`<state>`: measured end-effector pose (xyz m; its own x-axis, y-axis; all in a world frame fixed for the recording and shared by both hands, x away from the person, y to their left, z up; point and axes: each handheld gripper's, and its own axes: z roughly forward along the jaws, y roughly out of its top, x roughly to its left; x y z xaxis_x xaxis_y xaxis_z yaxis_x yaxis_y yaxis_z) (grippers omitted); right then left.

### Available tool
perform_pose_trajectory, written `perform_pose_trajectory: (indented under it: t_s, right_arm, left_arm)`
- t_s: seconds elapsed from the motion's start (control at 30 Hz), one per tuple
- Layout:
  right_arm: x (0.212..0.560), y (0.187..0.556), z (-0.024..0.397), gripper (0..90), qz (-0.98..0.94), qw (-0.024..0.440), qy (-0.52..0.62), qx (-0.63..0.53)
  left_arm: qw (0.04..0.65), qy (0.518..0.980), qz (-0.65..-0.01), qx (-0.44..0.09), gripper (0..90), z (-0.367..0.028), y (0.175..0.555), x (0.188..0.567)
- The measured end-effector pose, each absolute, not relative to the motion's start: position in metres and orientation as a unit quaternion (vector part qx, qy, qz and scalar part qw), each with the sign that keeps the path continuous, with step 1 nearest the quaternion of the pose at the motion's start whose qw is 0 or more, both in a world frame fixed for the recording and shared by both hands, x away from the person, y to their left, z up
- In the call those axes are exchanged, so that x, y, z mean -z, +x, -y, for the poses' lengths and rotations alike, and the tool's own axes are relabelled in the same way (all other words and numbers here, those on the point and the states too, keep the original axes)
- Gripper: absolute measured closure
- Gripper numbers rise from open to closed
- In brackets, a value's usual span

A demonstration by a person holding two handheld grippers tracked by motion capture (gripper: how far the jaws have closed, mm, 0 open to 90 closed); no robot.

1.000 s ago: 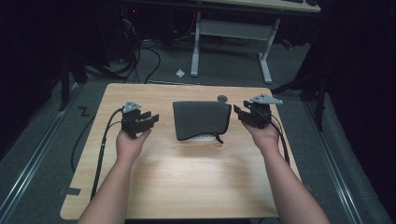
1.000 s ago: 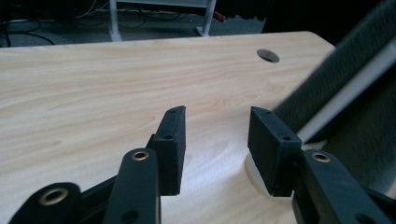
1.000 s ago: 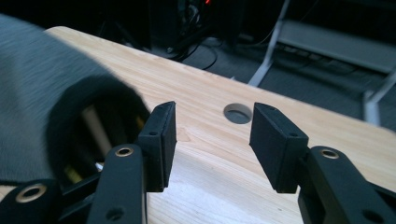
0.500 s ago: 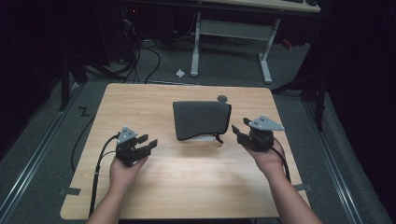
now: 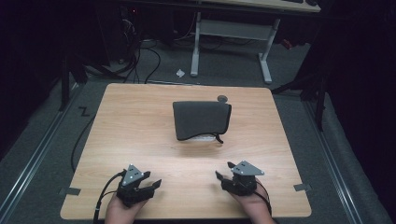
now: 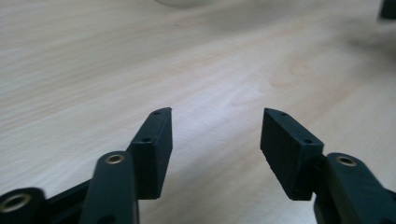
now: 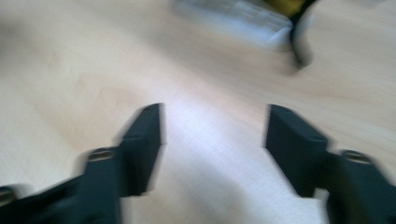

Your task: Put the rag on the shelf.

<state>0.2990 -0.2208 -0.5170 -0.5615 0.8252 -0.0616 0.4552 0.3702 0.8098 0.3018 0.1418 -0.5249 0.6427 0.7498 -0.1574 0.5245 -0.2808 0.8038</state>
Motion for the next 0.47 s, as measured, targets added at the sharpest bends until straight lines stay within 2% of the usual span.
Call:
perform_pose_trajectory:
  t_s: [0.03, 0.07, 0.17, 0.27, 0.47]
  right_arm:
    - [0.517, 0.298, 0.221, 39.6, -0.793, 0.261, 0.390, -0.387]
    - [0.517, 0.300, 0.222, 38.8, -0.792, 0.268, 0.387, -0.389]
    - [0.518, 0.308, 0.223, 38.6, -0.783, 0.247, 0.411, -0.396]
    - [0.520, 0.307, 0.221, 39.0, -0.791, 0.255, 0.396, -0.390]
    - [0.522, 0.308, 0.229, 39.2, -0.791, 0.242, 0.404, -0.391]
  left_arm:
    - [0.441, 0.791, -0.408, -0.119, 44.0, -0.141, 0.306, 0.527]
    - [0.435, 0.792, -0.414, -0.115, 43.4, -0.140, 0.310, 0.529]
    - [0.429, 0.794, -0.415, -0.111, 42.8, -0.138, 0.313, 0.532]
    - [0.415, 0.805, -0.405, -0.125, 42.1, -0.135, 0.309, 0.533]
    - [0.414, 0.803, -0.409, -0.129, 42.0, -0.137, 0.308, 0.532]
